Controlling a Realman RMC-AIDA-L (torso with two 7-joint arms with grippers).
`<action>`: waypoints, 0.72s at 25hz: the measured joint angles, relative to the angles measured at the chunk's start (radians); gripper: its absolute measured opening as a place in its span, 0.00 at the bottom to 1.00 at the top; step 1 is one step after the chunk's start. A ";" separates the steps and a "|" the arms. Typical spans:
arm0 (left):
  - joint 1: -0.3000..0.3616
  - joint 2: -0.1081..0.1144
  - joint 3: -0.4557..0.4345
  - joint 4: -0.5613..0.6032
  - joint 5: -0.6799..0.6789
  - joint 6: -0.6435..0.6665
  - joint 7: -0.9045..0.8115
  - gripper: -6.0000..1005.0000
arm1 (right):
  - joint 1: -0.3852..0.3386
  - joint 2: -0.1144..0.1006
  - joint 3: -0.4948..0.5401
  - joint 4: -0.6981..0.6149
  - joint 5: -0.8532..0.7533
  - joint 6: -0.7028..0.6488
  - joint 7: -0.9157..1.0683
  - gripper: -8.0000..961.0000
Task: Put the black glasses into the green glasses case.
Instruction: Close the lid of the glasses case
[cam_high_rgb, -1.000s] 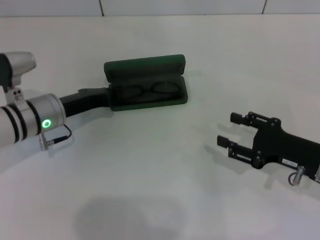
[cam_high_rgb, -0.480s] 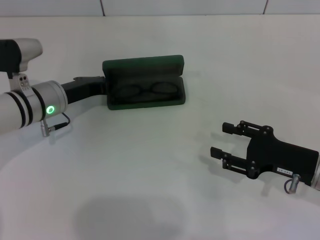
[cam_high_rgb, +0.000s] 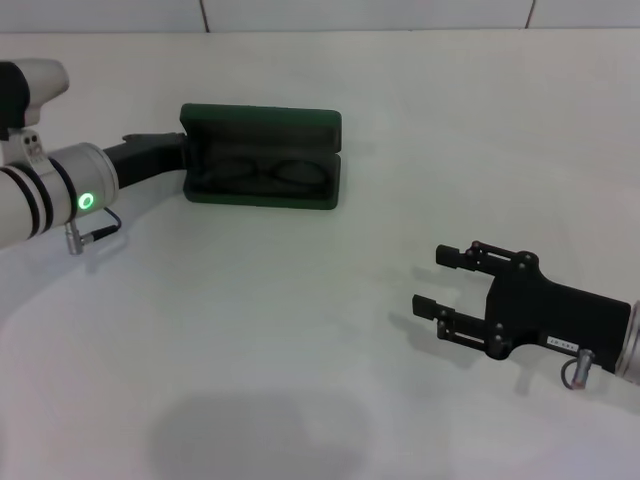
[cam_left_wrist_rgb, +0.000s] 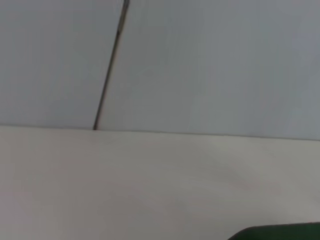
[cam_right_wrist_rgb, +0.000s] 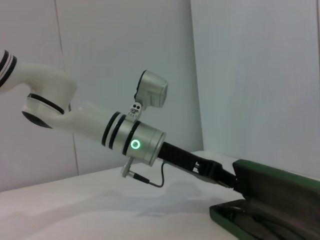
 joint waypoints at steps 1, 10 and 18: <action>0.000 0.000 0.000 0.005 -0.001 -0.002 0.000 0.13 | 0.000 0.002 0.000 0.001 0.000 0.000 0.000 0.68; 0.031 0.016 0.007 0.020 0.019 0.132 -0.072 0.13 | -0.002 0.004 0.002 0.003 0.000 -0.001 -0.001 0.68; 0.163 0.009 0.009 0.226 0.033 0.378 -0.314 0.13 | -0.003 -0.006 0.021 0.003 0.000 0.006 -0.011 0.68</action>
